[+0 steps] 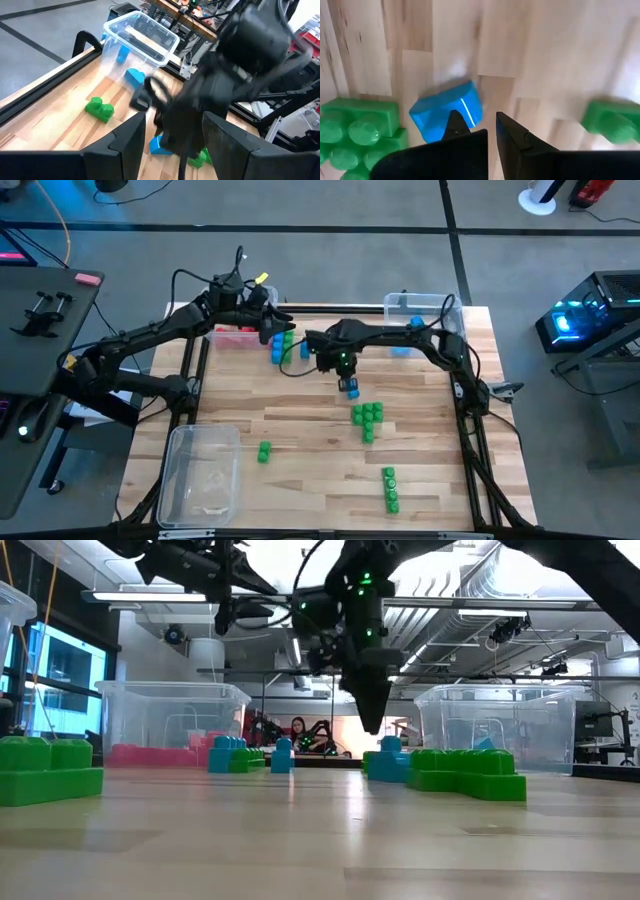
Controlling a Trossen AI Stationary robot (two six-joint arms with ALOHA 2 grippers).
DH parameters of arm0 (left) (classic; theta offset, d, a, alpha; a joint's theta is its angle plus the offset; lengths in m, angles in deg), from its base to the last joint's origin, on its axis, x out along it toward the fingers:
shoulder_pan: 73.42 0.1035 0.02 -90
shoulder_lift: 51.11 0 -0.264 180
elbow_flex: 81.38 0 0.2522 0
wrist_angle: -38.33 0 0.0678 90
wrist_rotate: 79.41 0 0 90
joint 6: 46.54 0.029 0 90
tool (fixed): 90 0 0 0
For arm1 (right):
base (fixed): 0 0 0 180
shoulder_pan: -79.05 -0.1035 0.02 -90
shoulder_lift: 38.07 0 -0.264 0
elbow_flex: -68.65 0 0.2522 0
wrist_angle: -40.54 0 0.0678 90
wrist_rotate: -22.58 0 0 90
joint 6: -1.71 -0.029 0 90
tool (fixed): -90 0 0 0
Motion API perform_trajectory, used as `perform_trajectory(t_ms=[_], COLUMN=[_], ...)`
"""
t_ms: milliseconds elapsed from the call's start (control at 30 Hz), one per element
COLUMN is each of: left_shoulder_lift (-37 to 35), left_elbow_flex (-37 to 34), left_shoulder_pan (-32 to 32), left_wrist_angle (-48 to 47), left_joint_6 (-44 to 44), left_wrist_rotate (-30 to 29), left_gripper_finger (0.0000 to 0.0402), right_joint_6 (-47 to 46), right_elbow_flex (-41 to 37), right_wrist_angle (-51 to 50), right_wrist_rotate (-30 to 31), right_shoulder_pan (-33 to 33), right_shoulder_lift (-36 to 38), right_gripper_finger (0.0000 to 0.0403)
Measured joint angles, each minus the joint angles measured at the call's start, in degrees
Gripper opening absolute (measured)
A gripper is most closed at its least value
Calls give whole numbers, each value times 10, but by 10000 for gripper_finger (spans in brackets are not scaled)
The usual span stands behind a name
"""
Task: Sort blocks
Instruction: Put the blue game piece into the top right transparent bin
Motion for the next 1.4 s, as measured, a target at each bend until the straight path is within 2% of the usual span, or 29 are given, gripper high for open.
perform_trajectory(t_ms=[133, 267, 400, 500, 633, 733, 900, 1200, 1400], left_shoulder_lift=[0, 0, 0, 0, 0, 0, 0, 0, 0], left_elbow_flex=[0, 0, 0, 0, 0, 0, 0, 0, 0], left_shoulder_pan=[0, 0, -2, -6, -13, -18, -19, -19, -19], left_wrist_angle=[-1, -1, -4, -6, -6, -6, -6, -7, -15], left_joint_6=[6, 11, 23, 27, 32, 41, 42, 41, 41], left_wrist_rotate=[0, 4, 9, 11, 11, 11, 11, 4, 3], left_gripper_finger=[184, 184, 184, 184, 184, 184, 184, 184, 184], right_joint_6=[-40, -85, -157, -249, -364, -427, -507, -552, -556], right_elbow_flex=[-3, -45, -147, -245, -325, -341, -345, -345, -345], right_wrist_angle=[-5, 12, 40, 111, 210, 245, 239, 260, 287], right_wrist_rotate=[-4, -10, -35, -56, -31, 9, 86, 88, 94], right_shoulder_pan=[15, 29, 32, 25, 11, 3, -9, -18, -42], right_shoulder_lift=[41, 104, 159, 194, 213, 213, 211, 212, 247], right_gripper_finger=[0, 0, 0, 0, 0, 0, 0, 0, 0])
